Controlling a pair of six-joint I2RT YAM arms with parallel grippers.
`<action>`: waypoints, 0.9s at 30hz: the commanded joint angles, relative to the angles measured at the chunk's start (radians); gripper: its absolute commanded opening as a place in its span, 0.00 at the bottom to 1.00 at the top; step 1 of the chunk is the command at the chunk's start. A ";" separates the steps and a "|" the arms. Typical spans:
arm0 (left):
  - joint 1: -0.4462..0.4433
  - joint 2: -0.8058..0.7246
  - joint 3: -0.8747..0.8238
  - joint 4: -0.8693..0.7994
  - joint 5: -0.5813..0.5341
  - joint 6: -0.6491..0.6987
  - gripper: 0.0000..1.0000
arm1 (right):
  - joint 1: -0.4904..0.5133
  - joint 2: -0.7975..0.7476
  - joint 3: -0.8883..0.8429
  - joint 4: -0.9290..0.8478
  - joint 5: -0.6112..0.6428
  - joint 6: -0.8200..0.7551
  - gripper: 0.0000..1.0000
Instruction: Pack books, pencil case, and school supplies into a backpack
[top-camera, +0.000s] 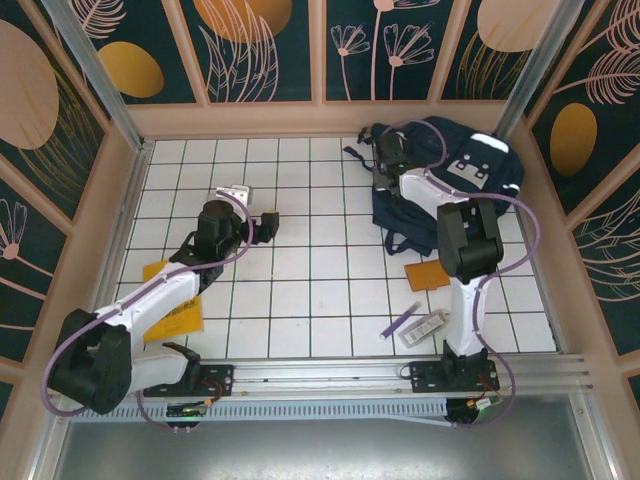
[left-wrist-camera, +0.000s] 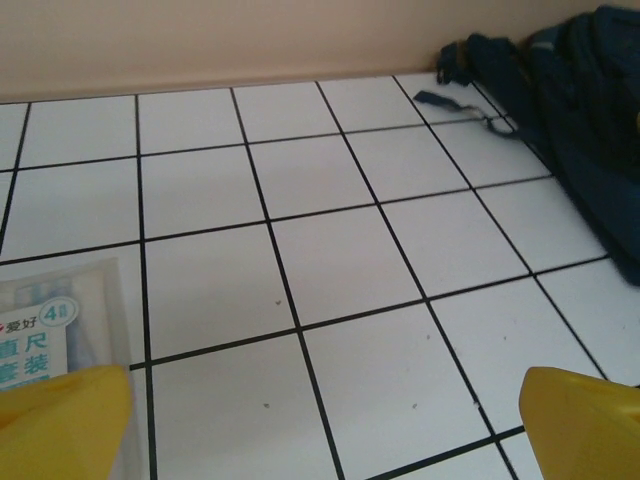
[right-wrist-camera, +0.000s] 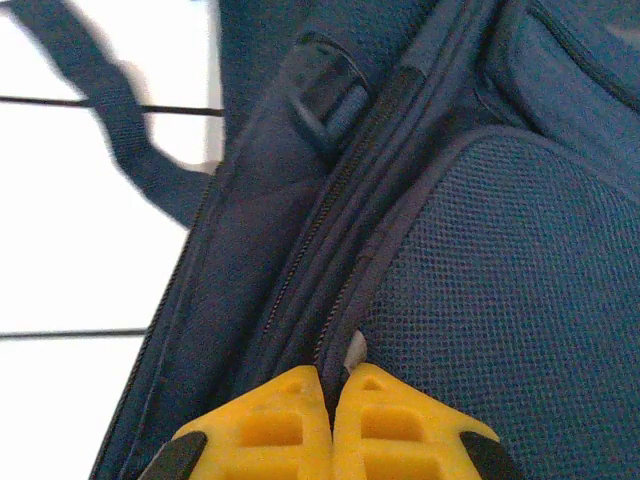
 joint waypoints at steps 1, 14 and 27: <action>-0.004 -0.055 -0.001 -0.033 -0.028 -0.069 0.99 | 0.135 -0.090 -0.015 0.129 -0.283 -0.178 0.00; -0.004 0.027 0.158 -0.262 0.029 -0.113 0.99 | 0.310 -0.189 -0.085 0.308 -0.573 0.135 0.61; -0.012 0.182 0.327 -0.272 0.223 0.458 0.95 | -0.112 -0.267 -0.312 0.206 -0.770 0.354 0.60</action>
